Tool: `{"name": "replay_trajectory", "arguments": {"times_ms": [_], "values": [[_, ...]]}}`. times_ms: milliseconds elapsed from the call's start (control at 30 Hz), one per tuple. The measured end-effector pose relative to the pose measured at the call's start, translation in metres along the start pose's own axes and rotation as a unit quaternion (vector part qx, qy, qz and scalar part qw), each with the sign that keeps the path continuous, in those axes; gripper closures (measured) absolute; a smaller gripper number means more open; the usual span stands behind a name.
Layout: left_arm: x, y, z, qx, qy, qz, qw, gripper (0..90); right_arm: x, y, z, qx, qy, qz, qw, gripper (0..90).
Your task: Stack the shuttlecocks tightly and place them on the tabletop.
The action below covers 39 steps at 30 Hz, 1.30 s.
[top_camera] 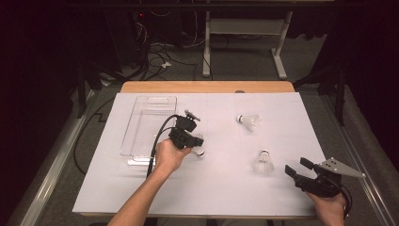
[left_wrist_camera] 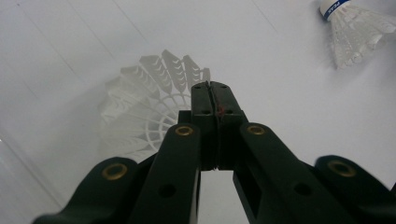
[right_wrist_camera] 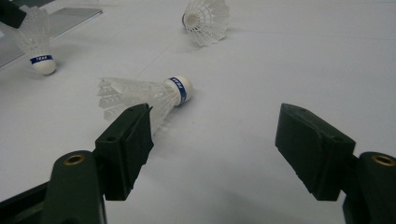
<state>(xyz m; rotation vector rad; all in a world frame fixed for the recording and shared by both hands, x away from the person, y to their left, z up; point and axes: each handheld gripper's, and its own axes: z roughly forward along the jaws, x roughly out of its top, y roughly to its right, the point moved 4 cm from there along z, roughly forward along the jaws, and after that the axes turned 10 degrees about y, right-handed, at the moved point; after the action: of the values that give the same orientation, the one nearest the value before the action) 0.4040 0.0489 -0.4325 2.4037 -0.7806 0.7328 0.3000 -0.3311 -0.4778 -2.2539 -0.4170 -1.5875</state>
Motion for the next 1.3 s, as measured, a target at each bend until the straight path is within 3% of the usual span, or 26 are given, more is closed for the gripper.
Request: {"name": "replay_trajectory", "arguments": {"times_ms": [267, 633, 933, 1300], "values": [[0.007, 0.001, -0.007, 0.011, 0.012, 0.013, 0.9998, 89.4, 0.0, -0.001, -0.001, 0.001, 0.001, -0.001, 1.0, 27.7], [0.023, -0.004, -0.011, 0.044, 0.015, 0.037, 0.9982, 89.4, 0.0, -0.001, -0.001, 0.001, 0.002, -0.001, 1.0, 27.7], [0.035, -0.012, -0.014, 0.064, 0.017, 0.041, 0.9969, 89.4, 0.0, -0.001, 0.0, 0.003, 0.002, -0.002, 1.0, 27.7], [0.047, -0.022, -0.004, 0.09, 0.015, 0.05, 0.9946, 89.3, 0.001, -0.002, 0.0, 0.002, 0.001, -0.005, 1.0, 27.7]]}}
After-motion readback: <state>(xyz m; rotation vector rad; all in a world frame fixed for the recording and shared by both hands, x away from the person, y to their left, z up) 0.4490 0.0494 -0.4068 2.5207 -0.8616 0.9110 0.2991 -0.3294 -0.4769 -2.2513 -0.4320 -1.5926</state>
